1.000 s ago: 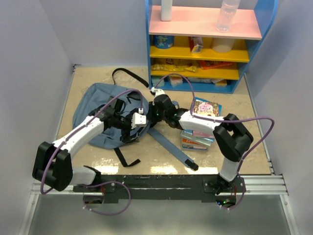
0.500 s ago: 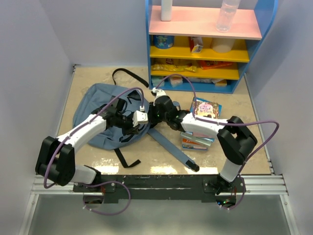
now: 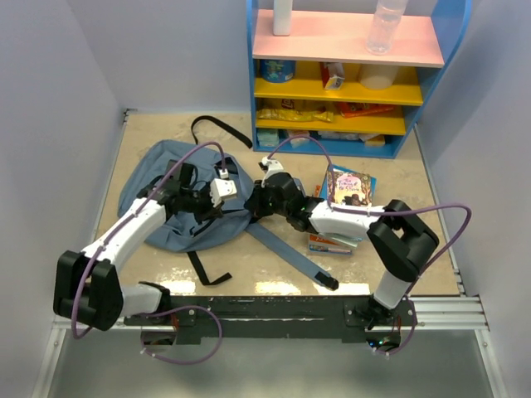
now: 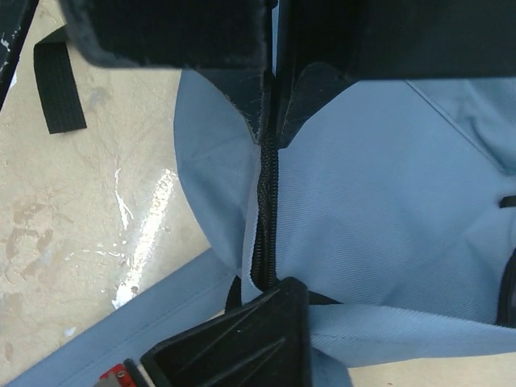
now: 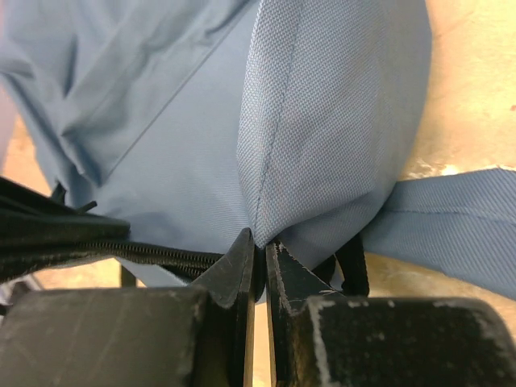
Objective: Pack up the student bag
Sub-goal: Unzip the student bag at the center of the board.
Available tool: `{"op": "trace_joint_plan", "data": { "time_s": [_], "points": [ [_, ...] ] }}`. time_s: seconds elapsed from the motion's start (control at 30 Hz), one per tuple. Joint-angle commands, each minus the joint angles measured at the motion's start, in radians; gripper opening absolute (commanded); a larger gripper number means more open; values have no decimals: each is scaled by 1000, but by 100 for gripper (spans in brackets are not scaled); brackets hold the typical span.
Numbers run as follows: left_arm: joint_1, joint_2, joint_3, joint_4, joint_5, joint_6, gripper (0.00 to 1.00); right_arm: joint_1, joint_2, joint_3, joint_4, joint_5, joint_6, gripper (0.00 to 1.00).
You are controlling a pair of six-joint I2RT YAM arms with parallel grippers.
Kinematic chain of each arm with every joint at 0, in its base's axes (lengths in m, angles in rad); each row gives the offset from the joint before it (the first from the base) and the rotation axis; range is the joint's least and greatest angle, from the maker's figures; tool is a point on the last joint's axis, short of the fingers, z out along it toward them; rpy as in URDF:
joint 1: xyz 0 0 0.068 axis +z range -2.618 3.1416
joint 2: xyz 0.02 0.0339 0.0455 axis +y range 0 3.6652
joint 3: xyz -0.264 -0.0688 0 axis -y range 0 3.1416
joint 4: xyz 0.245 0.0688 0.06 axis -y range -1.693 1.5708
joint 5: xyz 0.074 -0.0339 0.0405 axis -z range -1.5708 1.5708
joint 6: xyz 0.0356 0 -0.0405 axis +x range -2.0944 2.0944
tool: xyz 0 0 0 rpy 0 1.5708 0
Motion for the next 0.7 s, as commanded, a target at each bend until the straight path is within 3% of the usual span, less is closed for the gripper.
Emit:
{"op": "trace_joint_plan", "data": {
  "time_s": [0.0,0.1,0.23,0.33,0.57,0.67],
  "points": [
    [48,-74,26,-16,-25,-25,0,-11,-52,-56,33,29,15,5],
    [57,-113,20,-35,-31,-28,0,-13,-63,-78,57,25,26,9],
    [60,-116,3,-70,-27,-9,0,-13,-82,-130,117,20,57,31],
    [60,-107,0,-85,-4,-3,0,-13,-94,-133,142,3,83,41],
    [60,-109,11,-96,-15,-14,0,-14,-120,-139,159,0,97,40],
    [60,-143,7,-76,-44,-38,0,-13,-103,-141,166,-12,95,29]
  ]
}}
